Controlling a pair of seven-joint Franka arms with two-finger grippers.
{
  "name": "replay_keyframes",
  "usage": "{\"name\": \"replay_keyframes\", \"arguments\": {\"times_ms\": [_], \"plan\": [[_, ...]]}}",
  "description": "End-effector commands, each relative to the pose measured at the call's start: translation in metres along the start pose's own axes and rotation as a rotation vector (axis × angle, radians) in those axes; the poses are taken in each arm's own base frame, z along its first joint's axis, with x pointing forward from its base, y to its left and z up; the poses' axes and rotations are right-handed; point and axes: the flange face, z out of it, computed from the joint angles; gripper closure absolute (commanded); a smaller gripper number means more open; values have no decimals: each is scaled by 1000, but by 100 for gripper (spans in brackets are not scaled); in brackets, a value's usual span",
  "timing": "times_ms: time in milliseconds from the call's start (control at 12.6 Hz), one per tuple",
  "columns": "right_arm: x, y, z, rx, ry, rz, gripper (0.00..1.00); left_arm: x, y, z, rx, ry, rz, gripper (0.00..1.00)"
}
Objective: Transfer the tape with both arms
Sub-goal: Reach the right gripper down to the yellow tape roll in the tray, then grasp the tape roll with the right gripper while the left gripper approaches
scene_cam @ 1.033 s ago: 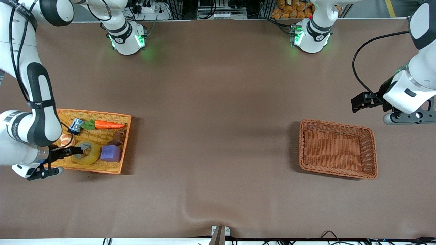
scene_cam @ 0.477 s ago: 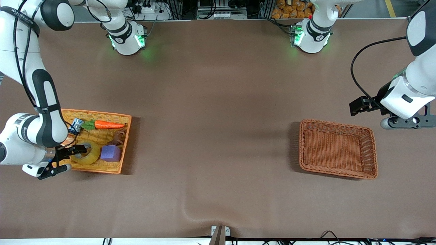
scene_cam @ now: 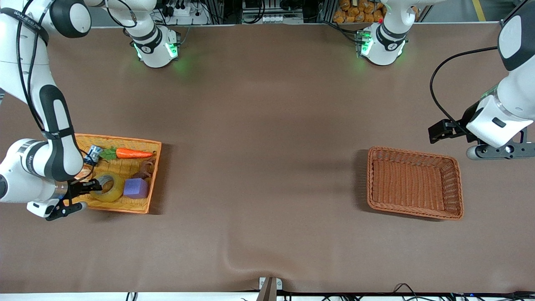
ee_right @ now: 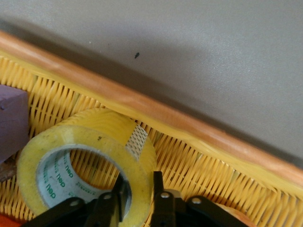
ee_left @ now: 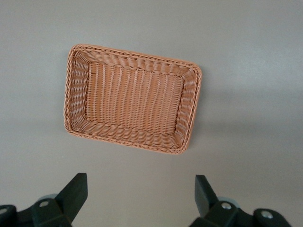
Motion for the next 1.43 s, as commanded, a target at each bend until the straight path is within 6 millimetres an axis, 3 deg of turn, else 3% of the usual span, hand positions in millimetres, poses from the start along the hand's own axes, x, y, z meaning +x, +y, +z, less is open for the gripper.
{"name": "replay_keyframes", "arguments": {"times_ms": [0, 397, 636, 795, 1192, 1351], "plan": [[4, -8, -40, -12, 46, -42, 100, 1, -2, -1, 23, 10, -14, 0], [-11, -31, -145, -7, 63, -77, 100, 3, -1, 4, 23, 2, -12, 0], [0, -99, -198, -8, 50, -156, 100, 10, 3, 19, 22, -15, -70, 0], [16, -164, -210, 17, 1, -138, 100, 13, 17, 29, 19, -19, -88, 0], [45, -271, -203, 128, -5, 0, 100, 24, 48, 51, -5, -20, -118, 0], [53, -312, -200, 142, -8, 33, 100, 28, 51, 65, -4, -38, -112, 0]]}}
